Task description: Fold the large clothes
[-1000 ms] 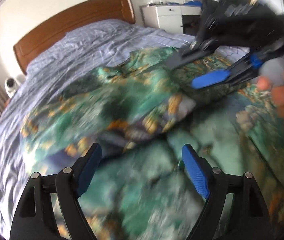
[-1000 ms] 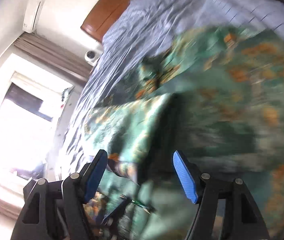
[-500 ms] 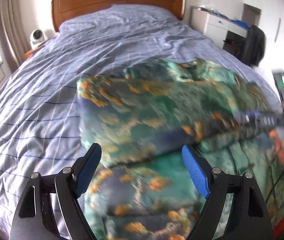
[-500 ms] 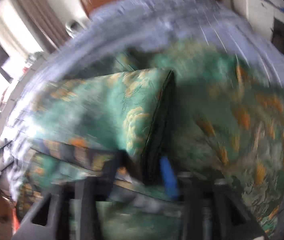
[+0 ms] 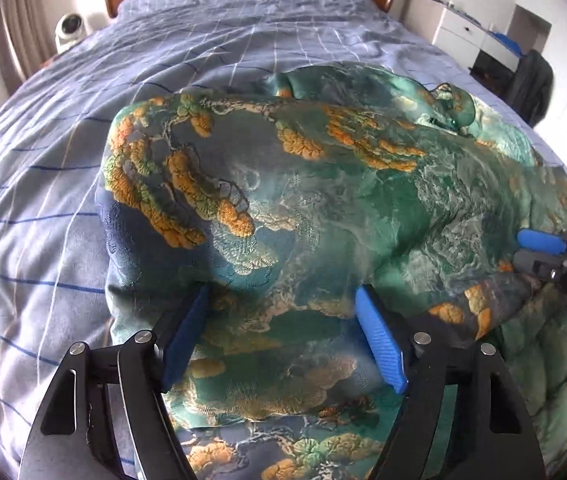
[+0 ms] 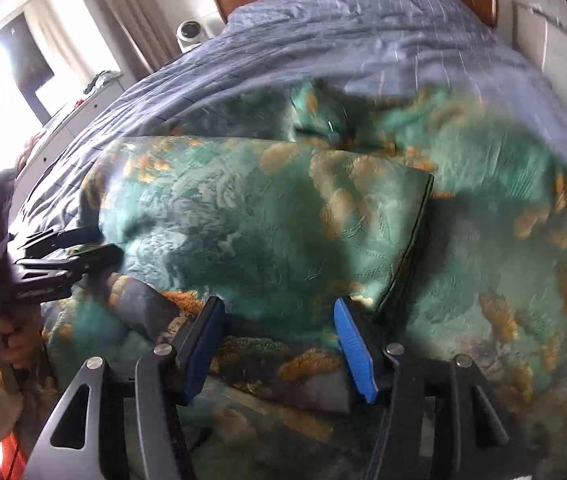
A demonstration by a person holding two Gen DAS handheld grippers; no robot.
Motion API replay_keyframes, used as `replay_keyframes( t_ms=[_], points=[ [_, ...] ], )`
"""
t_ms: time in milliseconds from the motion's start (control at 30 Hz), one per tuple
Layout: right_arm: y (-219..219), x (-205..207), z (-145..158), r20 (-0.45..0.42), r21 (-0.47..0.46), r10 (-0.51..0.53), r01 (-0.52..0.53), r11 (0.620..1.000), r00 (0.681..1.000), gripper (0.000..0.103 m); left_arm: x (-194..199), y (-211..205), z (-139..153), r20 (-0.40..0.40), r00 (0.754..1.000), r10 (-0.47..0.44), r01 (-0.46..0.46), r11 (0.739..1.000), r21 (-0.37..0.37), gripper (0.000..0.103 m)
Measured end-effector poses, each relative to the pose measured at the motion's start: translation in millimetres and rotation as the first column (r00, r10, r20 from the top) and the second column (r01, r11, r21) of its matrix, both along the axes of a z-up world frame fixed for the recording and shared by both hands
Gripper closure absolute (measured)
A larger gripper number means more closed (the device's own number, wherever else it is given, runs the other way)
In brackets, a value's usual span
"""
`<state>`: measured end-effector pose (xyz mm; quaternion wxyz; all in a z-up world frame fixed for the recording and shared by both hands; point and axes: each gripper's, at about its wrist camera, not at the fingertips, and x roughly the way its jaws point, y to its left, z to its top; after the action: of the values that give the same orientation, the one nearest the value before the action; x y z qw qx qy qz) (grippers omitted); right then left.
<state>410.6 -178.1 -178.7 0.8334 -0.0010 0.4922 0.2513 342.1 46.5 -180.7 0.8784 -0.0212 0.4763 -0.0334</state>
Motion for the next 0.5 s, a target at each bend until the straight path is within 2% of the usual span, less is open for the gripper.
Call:
replay_keyframes(
  t_ms=[133, 233, 300, 400, 500],
  points=[
    [-2, 3, 1, -0.002, 0.014, -0.013, 0.013, 1.0, 1.0, 0.046, 6, -3, 19, -0.048, 0.999, -0.013, 0.013, 1.0, 0.015, 0.026],
    [-6, -14, 4, 0.003, 0.02, -0.014, 0.014, 1.0, 1.0, 0.046, 22, 3, 49, -0.002, 1.0, -0.02, 0.02, 1.0, -0.015, 0.025],
    [-5, -16, 2, 0.011, 0.019, -0.016, 0.016, 1.0, 1.0, 0.046, 43, 8, 54, 0.011, 1.0, 0.003, -0.003, 1.0, -0.014, 0.023],
    [-4, -16, 4, 0.024, 0.02, -0.019, 0.019, 1.0, 1.0, 0.046, 81, 16, 39, -0.011, 0.998, 0.058, -0.058, 0.998, -0.004, 0.023],
    [-5, -17, 5, 0.025, 0.031, -0.021, 0.02, 0.999, 0.999, 0.046, 104, 32, 10, -0.043, 0.99, 0.136, -0.139, 0.989, -0.06, 0.021]
  ],
)
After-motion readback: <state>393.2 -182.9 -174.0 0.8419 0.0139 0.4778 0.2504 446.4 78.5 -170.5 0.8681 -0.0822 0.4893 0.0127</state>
